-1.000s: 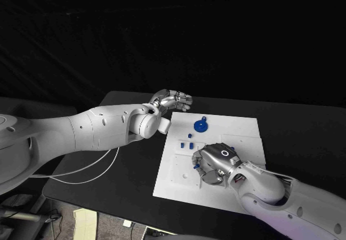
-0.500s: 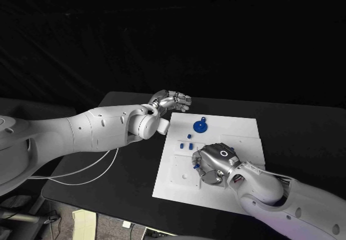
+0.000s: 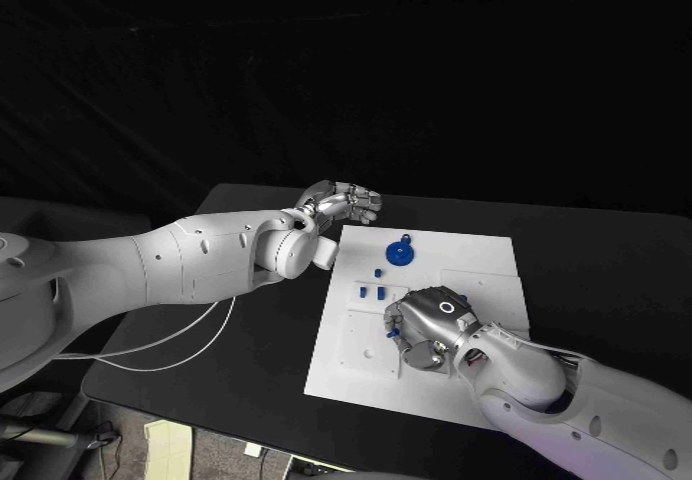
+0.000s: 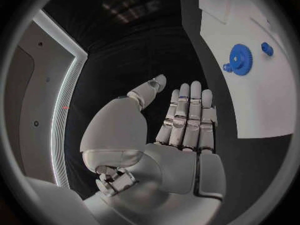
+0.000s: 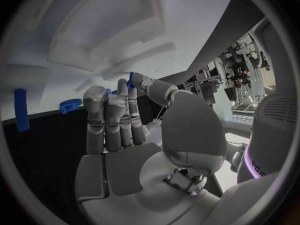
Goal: Assemble the parts on the task board
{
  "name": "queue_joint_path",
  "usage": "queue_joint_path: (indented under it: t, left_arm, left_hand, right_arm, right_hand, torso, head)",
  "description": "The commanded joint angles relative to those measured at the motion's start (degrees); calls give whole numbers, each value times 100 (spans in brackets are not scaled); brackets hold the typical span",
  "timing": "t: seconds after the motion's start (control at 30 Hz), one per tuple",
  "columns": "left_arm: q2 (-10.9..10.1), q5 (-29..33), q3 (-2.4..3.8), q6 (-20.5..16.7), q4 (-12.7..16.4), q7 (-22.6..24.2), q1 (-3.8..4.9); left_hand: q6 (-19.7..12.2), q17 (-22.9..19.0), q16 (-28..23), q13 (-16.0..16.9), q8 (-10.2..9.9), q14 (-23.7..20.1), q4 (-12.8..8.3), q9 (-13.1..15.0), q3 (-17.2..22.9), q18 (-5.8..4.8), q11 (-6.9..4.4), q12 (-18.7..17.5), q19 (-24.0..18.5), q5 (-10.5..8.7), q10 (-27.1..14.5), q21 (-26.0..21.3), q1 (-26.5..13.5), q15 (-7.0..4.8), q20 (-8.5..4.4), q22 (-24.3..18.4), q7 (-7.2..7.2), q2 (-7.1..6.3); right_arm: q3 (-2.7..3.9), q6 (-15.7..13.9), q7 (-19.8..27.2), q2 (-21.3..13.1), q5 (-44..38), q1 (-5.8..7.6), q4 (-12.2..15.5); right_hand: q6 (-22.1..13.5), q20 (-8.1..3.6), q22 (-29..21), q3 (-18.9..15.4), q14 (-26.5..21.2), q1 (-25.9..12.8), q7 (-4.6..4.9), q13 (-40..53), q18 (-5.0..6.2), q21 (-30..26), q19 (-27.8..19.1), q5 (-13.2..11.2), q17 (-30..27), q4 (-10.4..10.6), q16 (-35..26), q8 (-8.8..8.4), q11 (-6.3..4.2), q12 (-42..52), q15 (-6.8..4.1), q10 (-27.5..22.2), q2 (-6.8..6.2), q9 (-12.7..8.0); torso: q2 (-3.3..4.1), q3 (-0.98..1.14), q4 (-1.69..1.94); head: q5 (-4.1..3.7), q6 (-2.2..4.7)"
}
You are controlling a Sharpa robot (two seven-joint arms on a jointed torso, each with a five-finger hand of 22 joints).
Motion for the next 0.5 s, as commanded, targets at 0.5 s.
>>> queue_joint_path:
  t: [0.5]
  left_arm:
    - [0, 27, 6, 24, 22, 55, 14]
  left_hand:
    - [-11, 18, -37, -10, 25, 28, 13, -7, -25, 65, 7, 19, 35, 10, 33, -40, -65, -2, 1, 8, 25, -5]
  right_arm:
    - [-2, 530, -141, 60, -423, -5, 15]
  right_hand:
    - [13, -23, 90, 26, -2, 1, 17, 16, 669, 37, -2, 37, -5, -10, -1, 18, -60, 9, -50, 179, 36, 10]
  torso:
    - [0, -5, 2]
  head:
    - [10, -24]
